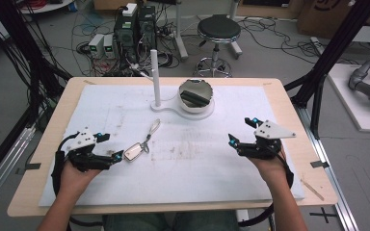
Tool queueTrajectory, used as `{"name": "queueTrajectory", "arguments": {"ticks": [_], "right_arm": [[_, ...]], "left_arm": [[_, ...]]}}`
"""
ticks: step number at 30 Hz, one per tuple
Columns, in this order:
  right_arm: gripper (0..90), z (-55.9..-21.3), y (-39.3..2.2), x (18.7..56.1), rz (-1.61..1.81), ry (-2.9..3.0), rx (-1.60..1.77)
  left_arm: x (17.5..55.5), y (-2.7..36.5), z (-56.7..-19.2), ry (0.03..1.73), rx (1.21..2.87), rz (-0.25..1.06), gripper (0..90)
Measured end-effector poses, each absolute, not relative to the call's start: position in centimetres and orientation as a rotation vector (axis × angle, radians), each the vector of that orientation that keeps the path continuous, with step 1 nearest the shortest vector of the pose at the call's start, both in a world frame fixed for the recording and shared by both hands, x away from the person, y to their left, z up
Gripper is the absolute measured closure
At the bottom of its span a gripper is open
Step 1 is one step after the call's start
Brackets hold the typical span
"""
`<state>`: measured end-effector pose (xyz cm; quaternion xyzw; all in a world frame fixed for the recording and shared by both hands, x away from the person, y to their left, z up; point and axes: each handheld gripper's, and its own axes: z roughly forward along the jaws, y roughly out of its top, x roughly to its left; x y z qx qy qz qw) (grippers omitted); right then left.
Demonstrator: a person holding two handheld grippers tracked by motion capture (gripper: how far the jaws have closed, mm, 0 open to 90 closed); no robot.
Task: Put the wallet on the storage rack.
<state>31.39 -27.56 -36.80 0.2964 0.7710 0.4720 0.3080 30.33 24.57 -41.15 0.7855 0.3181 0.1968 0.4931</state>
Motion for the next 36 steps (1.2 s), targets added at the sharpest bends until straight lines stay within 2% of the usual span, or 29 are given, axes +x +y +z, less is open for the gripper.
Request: {"name": "queueTrajectory", "arguments": {"ticks": [10,36], "right_arm": [[19.9,-38.1,-28.4,32.1,1.253,2.023,0.859],[19.8,-38.1,-28.7,32.3,1.252,2.003,0.884]], "left_arm": [[30.6,24.7,-41.2,0.773,1.905,0.481,16.9],[30.4,24.5,-41.0,0.754,1.916,0.502,16.9]]}}
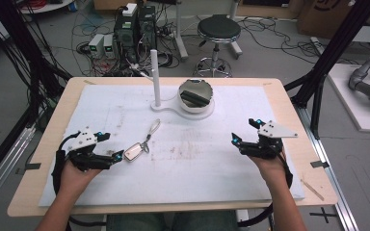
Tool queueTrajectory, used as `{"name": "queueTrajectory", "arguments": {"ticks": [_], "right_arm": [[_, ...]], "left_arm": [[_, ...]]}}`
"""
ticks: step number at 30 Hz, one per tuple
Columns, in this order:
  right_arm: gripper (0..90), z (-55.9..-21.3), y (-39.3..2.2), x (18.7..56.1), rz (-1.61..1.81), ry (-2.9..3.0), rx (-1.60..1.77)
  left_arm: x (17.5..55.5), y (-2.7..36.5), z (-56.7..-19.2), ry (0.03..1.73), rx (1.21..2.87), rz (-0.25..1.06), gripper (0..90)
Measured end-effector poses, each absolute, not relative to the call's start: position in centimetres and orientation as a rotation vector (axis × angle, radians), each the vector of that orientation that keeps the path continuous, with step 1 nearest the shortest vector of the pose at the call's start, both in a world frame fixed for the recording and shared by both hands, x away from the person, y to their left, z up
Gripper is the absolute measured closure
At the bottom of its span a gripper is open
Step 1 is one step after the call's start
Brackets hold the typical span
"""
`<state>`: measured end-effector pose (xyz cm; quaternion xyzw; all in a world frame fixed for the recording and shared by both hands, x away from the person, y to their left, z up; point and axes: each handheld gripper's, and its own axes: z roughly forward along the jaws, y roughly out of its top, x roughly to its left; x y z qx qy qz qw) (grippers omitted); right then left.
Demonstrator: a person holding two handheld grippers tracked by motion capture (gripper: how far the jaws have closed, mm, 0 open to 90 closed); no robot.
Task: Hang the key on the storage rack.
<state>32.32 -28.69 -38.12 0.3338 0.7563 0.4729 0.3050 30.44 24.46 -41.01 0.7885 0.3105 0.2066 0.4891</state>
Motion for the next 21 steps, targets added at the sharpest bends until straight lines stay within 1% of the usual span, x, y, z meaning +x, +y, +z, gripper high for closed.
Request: {"name": "queueTrajectory", "arguments": {"ticks": [11,19,21], "right_arm": [[19.8,-38.3,-28.5,32.5,1.236,2.012,0.901],[19.8,-38.3,-28.5,32.4,1.235,2.02,0.887],[19.8,-38.4,-28.4,32.5,1.23,2.024,0.889]], "left_arm": [[30.9,24.5,-41.5,0.777,1.916,0.469,16.9],[31.3,22.9,-41.1,0.792,1.892,0.45,16.9],[31.9,22.3,-41.2,0.806,1.886,0.424,16.9]]}}
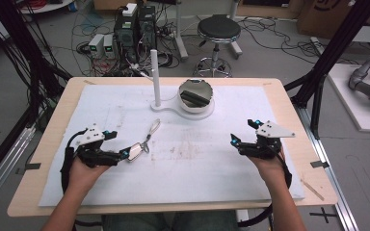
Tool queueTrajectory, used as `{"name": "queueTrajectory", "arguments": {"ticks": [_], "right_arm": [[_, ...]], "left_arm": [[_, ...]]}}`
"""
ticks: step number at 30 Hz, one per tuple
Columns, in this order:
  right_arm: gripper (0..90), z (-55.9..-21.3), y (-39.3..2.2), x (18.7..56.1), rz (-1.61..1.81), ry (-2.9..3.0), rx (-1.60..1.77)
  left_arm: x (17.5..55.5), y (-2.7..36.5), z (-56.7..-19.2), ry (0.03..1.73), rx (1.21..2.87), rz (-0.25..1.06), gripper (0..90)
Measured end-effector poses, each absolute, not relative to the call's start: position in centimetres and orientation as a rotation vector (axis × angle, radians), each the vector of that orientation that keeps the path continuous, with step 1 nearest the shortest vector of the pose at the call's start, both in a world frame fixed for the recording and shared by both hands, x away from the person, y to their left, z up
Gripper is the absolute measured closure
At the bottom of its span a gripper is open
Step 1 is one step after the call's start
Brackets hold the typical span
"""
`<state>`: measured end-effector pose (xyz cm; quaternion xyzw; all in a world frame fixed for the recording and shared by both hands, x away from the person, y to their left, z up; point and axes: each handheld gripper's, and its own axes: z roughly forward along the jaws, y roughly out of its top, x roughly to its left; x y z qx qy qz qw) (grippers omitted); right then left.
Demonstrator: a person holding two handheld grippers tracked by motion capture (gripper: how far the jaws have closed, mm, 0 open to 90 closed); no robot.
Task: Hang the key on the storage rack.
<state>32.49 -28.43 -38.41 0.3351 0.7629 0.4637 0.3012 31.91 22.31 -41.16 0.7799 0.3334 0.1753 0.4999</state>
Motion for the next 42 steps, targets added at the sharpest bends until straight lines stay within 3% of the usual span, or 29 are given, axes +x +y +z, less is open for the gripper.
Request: {"name": "queueTrajectory", "arguments": {"ticks": [13,27,29,34,37,42], "right_arm": [[19.8,-38.6,-28.8,32.7,1.23,2.03,0.893],[19.8,-38.8,-28.8,32.6,1.21,2.048,0.899],[19.8,-38.7,-28.8,32.5,1.215,2.045,0.902],[19.8,-38.9,-28.9,32.6,1.21,2.051,0.905],[19.8,-38.9,-28.9,32.6,1.208,2.05,0.905],[19.8,-38.9,-28.9,32.6,1.214,2.048,0.91]], "left_arm": [[37.0,17.8,-43.0,0.926,1.934,0.398,17.3],[39.0,15.1,-44.6,0.983,2.022,0.412,21.0],[39.2,14.9,-44.9,1.003,2.061,0.415,25.1],[39.2,14.8,-44.7,1.034,2.095,0.458,46.1],[38.7,14.5,-44.6,0.969,2.126,0.471,76.7],[38.4,14.4,-44.5,0.965,2.125,0.474,81.1]]}}
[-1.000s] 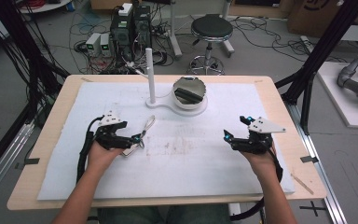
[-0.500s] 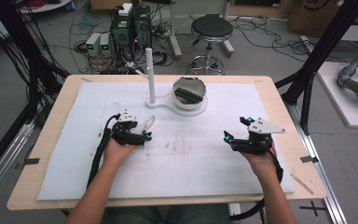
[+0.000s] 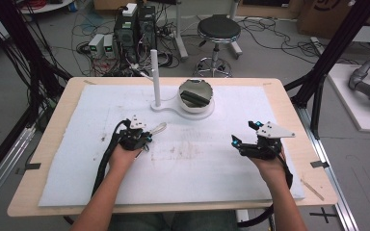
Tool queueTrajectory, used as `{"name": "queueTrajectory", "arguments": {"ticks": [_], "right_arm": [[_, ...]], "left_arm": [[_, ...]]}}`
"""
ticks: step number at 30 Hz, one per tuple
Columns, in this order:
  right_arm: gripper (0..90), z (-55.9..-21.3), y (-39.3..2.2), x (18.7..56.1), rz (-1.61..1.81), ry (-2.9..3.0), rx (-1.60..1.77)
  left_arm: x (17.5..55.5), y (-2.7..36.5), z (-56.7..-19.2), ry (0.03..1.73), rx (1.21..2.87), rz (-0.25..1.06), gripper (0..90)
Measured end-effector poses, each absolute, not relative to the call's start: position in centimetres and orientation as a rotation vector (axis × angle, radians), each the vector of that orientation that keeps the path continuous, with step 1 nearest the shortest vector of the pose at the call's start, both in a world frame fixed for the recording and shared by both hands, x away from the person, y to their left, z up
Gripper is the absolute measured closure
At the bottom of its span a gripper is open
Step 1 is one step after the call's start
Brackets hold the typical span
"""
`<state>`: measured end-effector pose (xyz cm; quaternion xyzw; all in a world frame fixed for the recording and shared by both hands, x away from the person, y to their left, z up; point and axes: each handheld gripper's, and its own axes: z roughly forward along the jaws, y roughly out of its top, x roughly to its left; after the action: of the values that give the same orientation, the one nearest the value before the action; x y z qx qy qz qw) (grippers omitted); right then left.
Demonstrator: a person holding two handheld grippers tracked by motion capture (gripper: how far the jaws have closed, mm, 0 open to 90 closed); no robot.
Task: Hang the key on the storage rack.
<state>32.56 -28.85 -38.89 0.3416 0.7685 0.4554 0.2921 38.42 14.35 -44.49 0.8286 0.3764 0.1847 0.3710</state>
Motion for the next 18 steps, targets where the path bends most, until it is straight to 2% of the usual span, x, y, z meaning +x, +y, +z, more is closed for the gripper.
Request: {"name": "queueTrajectory", "arguments": {"ticks": [10,18], "right_arm": [[19.8,-38.8,-28.6,32.6,1.225,2.056,0.904],[19.8,-38.7,-28.9,32.6,1.226,2.046,0.914]], "left_arm": [[37.7,15.6,-40.5,0.946,1.991,0.514,81.2],[37.8,16.2,-35.5,0.901,1.903,0.632,81.2]]}}
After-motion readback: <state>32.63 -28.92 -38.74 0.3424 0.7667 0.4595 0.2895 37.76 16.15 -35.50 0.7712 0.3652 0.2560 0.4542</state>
